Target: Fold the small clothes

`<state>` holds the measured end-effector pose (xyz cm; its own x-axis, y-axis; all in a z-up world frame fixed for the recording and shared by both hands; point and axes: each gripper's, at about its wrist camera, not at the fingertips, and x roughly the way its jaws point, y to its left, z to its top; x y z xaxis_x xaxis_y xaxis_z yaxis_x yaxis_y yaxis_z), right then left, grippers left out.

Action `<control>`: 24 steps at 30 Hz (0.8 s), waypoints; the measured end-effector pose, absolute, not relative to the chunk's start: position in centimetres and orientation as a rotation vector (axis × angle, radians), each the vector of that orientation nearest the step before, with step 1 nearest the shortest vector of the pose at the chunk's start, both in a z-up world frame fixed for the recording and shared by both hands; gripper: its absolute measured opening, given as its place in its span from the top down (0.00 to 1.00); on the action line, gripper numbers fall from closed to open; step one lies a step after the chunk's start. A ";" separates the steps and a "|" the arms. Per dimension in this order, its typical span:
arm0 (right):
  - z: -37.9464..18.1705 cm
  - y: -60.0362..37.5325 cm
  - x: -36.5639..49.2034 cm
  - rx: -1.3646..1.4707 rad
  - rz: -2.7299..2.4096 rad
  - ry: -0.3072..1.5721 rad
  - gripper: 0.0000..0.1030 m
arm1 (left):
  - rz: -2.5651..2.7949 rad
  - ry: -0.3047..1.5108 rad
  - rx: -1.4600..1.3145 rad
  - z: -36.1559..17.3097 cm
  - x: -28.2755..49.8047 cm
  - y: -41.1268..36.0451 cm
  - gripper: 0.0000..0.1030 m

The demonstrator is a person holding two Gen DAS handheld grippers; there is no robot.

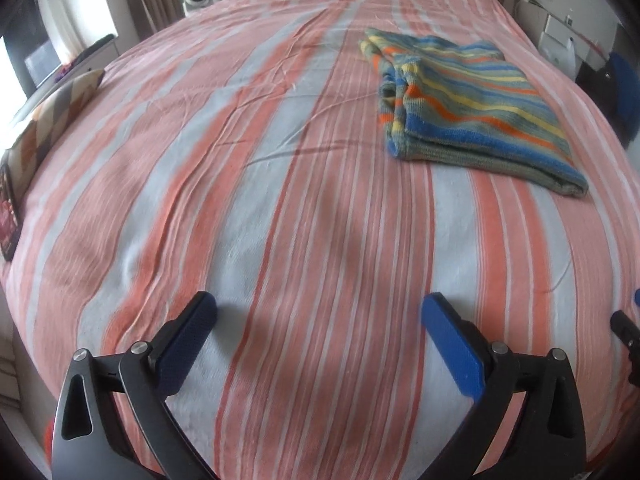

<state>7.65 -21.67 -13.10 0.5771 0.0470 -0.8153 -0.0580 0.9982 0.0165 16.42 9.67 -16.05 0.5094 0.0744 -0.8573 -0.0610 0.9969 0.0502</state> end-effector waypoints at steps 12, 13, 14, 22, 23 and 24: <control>-12.5 -21.8 8.3 -0.019 0.095 1.014 0.01 | -0.063 0.959 -0.107 -12.2 18.7 11.8 0.01; -11.7 -22.0 8.8 0.014 0.105 1.005 0.01 | -0.086 0.933 -0.139 -11.1 20.1 12.1 0.01; -10.7 -22.2 9.6 0.065 0.141 0.974 0.01 | -0.111 0.931 -0.173 -10.4 21.7 12.3 0.01; -7.3 -22.2 24.0 0.389 0.325 0.914 0.06 | -0.218 1.118 -0.272 -13.1 35.9 10.1 0.01; -7.7 -22.0 25.7 0.410 0.326 0.926 0.12 | -0.213 1.142 -0.263 -13.9 37.0 9.7 0.01; -8.2 -21.7 27.7 0.435 0.335 0.950 0.15 | -0.208 1.155 -0.253 -14.4 37.6 9.4 0.01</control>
